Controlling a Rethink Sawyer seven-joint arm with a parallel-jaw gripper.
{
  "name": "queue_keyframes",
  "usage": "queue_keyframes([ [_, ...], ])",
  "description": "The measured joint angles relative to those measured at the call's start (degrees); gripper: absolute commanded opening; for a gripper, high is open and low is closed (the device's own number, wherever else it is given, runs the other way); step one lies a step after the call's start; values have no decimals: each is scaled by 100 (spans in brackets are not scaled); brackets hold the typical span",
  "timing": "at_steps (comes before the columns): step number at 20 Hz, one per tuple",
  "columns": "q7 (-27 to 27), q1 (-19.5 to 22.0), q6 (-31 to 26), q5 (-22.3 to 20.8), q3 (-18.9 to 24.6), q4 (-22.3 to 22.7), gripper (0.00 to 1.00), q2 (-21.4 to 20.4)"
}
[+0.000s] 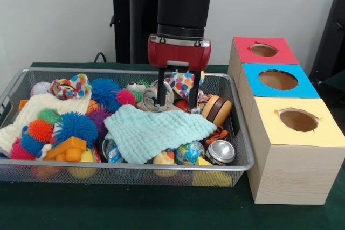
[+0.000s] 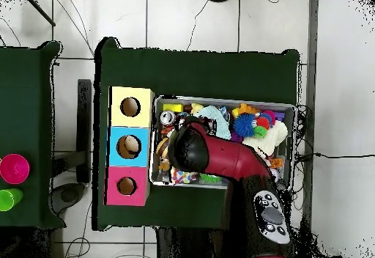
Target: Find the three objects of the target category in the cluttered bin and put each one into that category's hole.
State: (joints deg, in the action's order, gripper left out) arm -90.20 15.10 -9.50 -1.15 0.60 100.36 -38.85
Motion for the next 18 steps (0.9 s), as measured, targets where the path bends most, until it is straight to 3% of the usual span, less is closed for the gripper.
queue_keyframes([
  [10,0,107,0,-1,30,-497,100,389],
  [18,0,349,0,-67,216,-623,100,582],
])
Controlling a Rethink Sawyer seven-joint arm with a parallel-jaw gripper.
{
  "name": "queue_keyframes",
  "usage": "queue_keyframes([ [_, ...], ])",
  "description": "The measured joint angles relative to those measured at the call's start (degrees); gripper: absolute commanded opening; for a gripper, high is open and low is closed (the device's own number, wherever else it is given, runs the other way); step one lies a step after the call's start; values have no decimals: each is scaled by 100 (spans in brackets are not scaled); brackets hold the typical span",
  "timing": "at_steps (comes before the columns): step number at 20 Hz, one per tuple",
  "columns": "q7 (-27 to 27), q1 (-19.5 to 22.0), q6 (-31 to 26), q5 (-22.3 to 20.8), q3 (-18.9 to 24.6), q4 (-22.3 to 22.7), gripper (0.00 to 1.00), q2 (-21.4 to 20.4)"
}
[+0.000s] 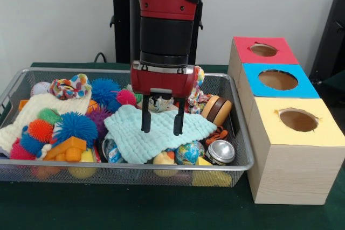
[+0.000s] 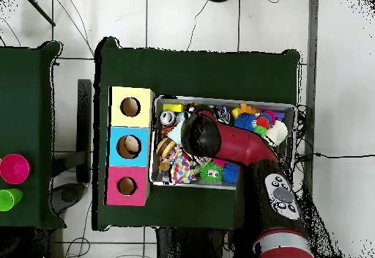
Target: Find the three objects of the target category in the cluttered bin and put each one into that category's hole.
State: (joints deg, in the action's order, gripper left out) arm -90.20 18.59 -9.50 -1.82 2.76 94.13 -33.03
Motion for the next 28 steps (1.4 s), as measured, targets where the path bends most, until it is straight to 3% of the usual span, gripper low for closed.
queue_keyframes([
  [15,0,62,2,-405,105,-4,100,355],
  [28,0,58,98,-431,141,-6,100,489],
])
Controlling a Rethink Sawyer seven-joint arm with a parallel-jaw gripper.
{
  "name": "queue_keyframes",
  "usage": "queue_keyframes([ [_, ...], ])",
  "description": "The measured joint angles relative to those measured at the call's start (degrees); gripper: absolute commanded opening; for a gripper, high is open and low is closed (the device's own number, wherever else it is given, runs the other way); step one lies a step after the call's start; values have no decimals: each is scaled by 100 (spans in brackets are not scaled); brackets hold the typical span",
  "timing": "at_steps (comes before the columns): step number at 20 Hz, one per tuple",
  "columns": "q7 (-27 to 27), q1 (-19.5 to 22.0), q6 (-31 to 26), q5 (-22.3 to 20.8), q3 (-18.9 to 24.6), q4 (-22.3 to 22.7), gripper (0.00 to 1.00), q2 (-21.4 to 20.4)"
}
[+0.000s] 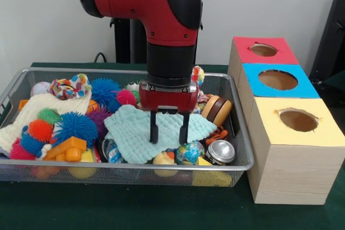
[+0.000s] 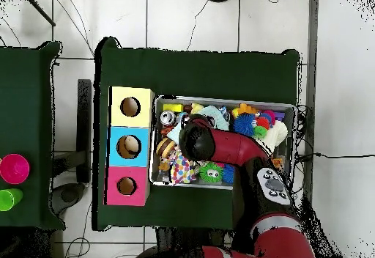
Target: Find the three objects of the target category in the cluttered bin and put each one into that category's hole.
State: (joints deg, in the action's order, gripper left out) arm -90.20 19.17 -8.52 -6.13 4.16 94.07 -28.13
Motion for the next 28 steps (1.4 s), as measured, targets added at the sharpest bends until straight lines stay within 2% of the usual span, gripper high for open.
queue_keyframes([
  [16,0,-263,298,1,-48,-27,100,47],
  [28,0,-304,534,1,-103,-44,100,144],
])
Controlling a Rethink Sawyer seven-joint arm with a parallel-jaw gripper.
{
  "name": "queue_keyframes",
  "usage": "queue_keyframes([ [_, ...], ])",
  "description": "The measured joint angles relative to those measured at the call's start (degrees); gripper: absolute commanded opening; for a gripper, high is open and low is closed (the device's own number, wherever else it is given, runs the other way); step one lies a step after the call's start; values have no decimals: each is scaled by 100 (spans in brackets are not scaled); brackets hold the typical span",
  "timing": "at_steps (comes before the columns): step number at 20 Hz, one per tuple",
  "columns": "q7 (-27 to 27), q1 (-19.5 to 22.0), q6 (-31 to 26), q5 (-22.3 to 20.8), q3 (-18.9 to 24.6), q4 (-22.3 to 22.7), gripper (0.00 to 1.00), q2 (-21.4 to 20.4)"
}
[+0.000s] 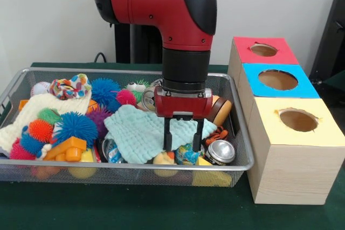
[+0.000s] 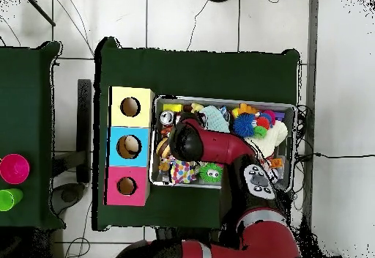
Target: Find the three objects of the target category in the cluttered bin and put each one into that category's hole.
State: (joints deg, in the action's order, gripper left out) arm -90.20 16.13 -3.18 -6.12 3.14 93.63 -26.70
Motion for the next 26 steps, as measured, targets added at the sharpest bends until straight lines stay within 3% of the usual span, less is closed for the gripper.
queue_keyframes([
  [15,0,-6,33,-122,-217,-17,100,44],
  [26,0,-98,425,-162,-346,-114,100,277],
])
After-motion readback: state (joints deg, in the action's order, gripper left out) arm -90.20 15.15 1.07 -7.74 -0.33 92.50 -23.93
